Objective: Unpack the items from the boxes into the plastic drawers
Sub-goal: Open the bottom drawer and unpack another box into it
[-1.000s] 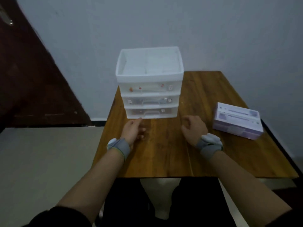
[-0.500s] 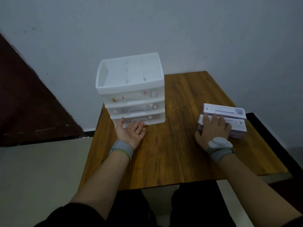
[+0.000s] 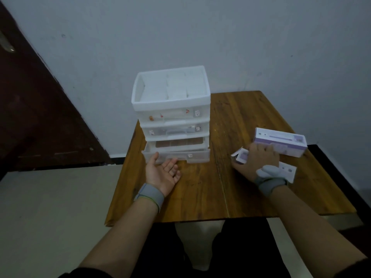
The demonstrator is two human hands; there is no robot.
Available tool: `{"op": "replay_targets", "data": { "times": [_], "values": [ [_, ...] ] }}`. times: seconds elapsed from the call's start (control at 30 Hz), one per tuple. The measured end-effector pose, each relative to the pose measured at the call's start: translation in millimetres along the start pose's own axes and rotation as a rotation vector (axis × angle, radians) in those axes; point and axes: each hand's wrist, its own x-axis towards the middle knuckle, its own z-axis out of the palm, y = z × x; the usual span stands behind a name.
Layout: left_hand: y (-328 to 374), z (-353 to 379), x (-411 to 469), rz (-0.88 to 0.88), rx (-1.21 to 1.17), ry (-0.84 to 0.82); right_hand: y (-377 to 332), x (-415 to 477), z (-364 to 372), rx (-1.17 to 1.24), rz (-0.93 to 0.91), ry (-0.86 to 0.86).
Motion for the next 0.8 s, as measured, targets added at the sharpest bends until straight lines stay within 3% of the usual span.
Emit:
{"op": "replay_targets", "data": {
  "times": [0.2, 0.4, 0.6, 0.7, 0.8],
  "values": [
    [-2, -7, -17, -0.006, 0.026, -0.012, -8, -13, -14, 0.172, -0.04, -0.201],
    [-2, -13, -25, 0.012, 0.175, 0.023, -10, -20, -24, 0.34, -0.047, -0.12],
    [2, -12, -28, 0.154, 0.445, 0.116, -22, -19, -33, 0.984, 0.223, 0.022],
    [1, -8, -29, 0.203, 0.573, 0.121, -30, -22, -30, 1.243, 0.223, -0.122],
    [-4, -6, -31, 0.247, 0.688, 0.091, -40, -28, -27, 1.35, 0.214, -0.251]
  ]
}}
